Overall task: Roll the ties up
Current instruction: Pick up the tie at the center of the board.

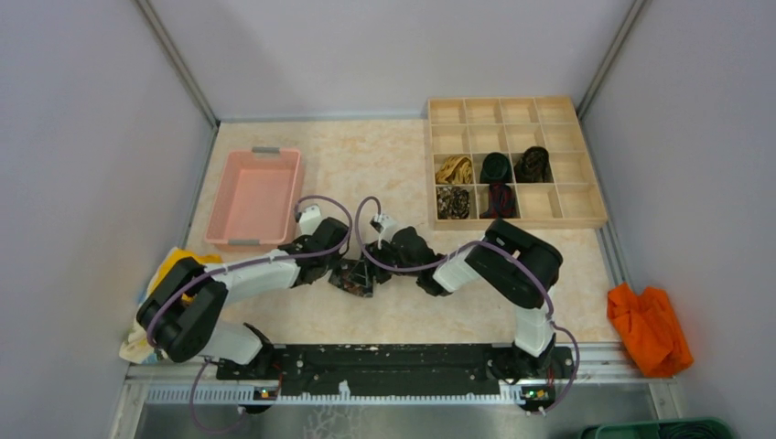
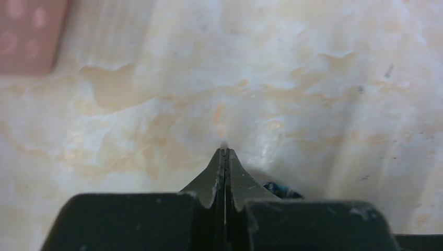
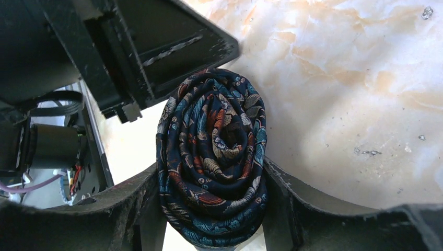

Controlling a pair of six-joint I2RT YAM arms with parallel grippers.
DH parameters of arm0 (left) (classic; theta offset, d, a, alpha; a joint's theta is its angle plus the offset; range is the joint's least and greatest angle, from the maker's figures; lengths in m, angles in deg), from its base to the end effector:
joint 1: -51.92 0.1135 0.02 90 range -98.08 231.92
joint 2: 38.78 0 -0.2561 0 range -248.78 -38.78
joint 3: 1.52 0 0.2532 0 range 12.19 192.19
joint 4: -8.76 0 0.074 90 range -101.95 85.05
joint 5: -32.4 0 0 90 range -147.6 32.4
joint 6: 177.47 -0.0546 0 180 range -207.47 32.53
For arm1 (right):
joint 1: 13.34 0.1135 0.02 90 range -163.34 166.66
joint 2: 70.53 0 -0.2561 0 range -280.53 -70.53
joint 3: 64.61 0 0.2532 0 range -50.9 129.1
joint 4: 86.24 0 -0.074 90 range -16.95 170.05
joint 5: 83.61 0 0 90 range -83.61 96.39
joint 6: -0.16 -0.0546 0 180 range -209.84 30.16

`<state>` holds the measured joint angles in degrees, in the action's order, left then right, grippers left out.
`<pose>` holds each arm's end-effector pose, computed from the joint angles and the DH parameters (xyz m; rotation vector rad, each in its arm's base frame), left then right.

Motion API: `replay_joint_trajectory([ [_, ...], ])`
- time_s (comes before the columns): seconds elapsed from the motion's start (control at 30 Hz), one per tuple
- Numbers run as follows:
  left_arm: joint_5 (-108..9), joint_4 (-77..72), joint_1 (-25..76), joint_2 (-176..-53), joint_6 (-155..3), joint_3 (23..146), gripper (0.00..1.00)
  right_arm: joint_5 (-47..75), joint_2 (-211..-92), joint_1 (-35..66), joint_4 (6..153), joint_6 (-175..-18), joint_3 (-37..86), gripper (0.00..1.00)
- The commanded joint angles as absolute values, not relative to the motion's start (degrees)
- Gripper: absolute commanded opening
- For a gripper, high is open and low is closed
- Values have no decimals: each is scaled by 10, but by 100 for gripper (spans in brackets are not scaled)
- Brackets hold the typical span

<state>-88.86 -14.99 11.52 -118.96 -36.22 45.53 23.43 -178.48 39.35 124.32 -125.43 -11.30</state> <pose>0.2120 -0.1432 0.1264 -0.4188 2.3319 -0.0432 0.2059 0.2966 0.0991 -0.5392 2.1468 1.2317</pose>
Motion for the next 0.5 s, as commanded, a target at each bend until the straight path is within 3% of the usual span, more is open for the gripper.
replay_joint_trajectory([
  [0.0,-802,-130,125,-1234,-407,479,0,211,-1800,393,1116,-1225,-143,57],
  [0.27,-946,-475,111,-1070,-303,554,0,204,-1811,393,1111,-1225,-136,57],
  [0.47,-840,-485,110,-940,-283,490,0,209,-1817,393,1111,-1226,-133,57],
])
